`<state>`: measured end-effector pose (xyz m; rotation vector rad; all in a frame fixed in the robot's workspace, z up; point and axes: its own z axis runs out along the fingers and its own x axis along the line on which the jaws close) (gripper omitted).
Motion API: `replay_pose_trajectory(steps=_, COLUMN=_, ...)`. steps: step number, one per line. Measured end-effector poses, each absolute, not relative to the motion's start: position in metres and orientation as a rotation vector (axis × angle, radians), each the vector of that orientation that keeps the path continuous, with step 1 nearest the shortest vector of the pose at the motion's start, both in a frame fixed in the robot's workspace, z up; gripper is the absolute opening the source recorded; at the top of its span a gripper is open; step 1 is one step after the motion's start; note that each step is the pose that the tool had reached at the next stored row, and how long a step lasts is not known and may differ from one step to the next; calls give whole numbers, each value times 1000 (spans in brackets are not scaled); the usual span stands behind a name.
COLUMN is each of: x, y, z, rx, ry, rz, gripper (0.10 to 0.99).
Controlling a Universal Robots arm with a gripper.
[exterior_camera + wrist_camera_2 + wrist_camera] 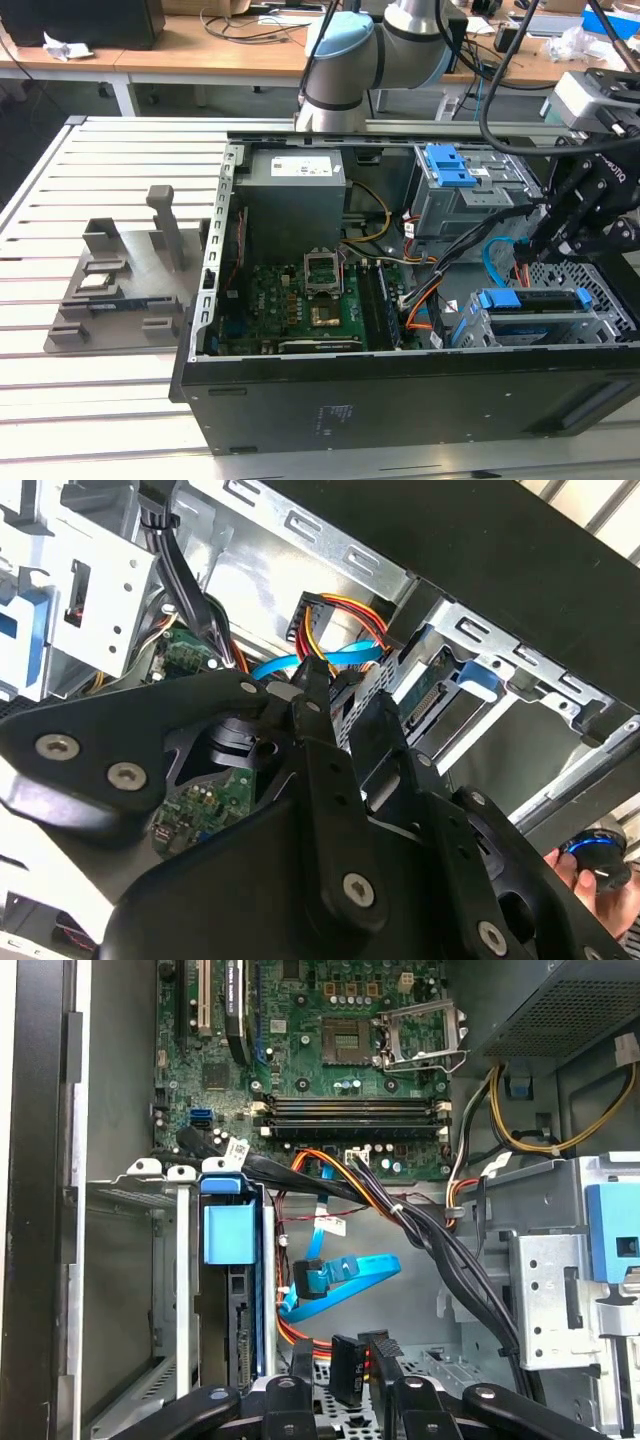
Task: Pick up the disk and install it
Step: 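Insert the first disk wire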
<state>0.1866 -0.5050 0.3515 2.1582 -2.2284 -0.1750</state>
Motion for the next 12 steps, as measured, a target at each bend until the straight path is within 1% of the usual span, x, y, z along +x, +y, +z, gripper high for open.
replay_pose_trajectory(steps=3, x=187, y=-505, z=351, rx=2158, ry=-2228, rz=-175, gripper=349)
replay_pose_trajectory(steps=4, x=187, y=-505, z=351, rx=2158, ry=-2228, rz=-175, gripper=216)
replay_pose_trajectory(steps=5, x=187, y=-505, z=351, rx=2158, ry=-2228, rz=-175, gripper=188)
replay_pose_trajectory(steps=12, x=187, y=-505, z=351, rx=2158, ry=-2228, rz=-175, gripper=188)
